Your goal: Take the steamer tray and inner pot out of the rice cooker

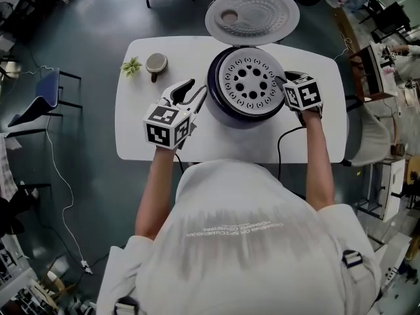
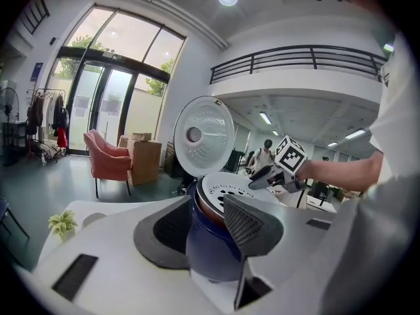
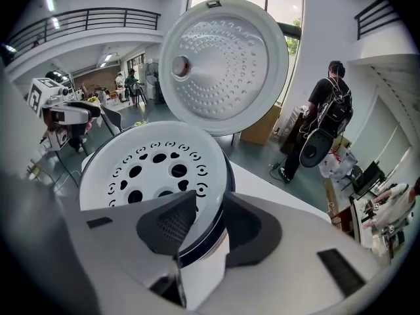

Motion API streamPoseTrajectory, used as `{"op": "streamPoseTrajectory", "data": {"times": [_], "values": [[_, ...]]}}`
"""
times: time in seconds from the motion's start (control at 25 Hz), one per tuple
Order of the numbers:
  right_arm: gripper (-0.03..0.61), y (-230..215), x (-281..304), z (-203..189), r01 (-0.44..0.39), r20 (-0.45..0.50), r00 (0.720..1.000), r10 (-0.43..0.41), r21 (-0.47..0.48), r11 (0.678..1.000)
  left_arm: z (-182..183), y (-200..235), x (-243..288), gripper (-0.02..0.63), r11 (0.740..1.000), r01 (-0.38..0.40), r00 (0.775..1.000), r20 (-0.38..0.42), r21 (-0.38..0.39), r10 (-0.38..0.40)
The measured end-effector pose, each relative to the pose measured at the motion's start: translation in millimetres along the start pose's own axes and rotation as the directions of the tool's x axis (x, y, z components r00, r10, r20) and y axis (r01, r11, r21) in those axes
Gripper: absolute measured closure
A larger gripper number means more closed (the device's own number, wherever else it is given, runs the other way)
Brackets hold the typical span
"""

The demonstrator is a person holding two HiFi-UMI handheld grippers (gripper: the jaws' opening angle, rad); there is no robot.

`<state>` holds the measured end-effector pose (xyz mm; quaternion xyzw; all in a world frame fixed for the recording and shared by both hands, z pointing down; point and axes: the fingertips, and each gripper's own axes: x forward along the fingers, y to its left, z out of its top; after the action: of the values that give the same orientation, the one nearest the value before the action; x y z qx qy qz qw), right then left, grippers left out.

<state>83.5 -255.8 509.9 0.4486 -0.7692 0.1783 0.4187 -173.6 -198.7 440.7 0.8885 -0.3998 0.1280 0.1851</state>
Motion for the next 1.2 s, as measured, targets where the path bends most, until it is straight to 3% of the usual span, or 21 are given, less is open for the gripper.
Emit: {"op": "streamPoseTrajectory", "data": {"times": [0.28, 0.44, 0.56, 0.68, 0.84, 1.2], "values": [[0.453, 0, -8, 9, -0.018, 0.038, 0.999, 0.016, 0.061, 0.998, -2, 1, -1, 0.449, 1.0, 0.002, 1.0, -0.004, 0.0, -0.002], [0.472, -1, -19, 16, -0.059, 0.125, 0.991, 0.038, 0.165, 0.985, -2, -2, 0, 0.449, 1.0, 0.018, 1.0, -0.002, 0.0, -0.018], [0.486, -8, -34, 27, -0.096, 0.225, 0.974, 0.033, 0.278, 0.956, 0, -4, 1, 0.449, 0.999, 0.032, 0.999, 0.001, 0.004, -0.032], [0.502, -19, -51, 35, -0.132, 0.318, 0.948, -0.004, 0.404, 0.905, 4, -3, 4, 0.449, 0.999, 0.049, 0.999, 0.002, 0.011, -0.049], [0.518, -30, -67, 33, -0.177, 0.389, 0.919, -0.066, 0.556, 0.812, 10, -5, 8, 0.449, 0.996, 0.092, 0.996, 0.019, 0.006, -0.092], [0.523, -39, -99, -5, -0.292, 0.48, 0.863, -0.155, 0.726, 0.623, 14, -18, 20, 0.449, 0.98, 0.2, 0.98, 0.019, 0.009, -0.2]]}}
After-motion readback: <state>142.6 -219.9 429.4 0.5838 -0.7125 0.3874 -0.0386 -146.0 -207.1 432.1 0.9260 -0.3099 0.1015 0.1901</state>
